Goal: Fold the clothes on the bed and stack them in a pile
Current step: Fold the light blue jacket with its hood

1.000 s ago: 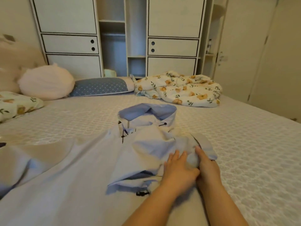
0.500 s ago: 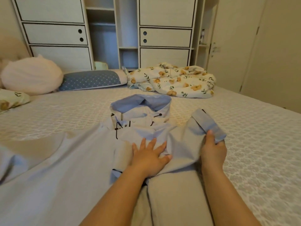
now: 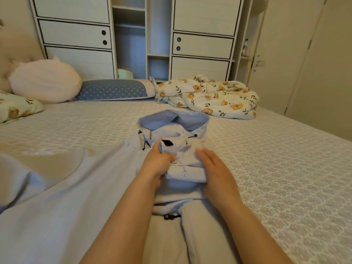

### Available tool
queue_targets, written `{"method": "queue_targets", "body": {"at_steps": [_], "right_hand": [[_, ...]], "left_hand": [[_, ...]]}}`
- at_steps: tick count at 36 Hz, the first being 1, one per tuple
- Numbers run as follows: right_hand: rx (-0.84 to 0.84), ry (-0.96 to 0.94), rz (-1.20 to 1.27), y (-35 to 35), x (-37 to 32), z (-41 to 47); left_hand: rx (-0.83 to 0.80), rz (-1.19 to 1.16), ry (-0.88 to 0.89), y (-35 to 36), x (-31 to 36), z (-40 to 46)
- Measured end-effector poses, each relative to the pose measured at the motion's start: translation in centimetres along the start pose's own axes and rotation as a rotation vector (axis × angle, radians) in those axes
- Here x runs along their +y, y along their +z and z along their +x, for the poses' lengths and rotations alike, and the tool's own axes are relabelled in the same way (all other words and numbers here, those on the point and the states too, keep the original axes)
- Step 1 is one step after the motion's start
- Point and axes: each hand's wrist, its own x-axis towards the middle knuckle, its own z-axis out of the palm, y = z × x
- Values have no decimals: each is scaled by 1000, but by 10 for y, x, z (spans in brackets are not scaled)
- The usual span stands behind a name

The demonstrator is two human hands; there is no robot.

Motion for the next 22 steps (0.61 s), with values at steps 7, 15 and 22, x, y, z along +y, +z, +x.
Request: {"method": "queue_targets", "body": {"at_steps": [7,15,22], "right_hand": [[-16,236,-237,-6,11,-7],[430,146,62,-21,-1,6],[34,509,374,-12,18,29]], "left_hand": [[155,678,150,-29,-6,13],[-8,707,178,-12,-17,15],[-167,613,225,2,-16,14]]}}
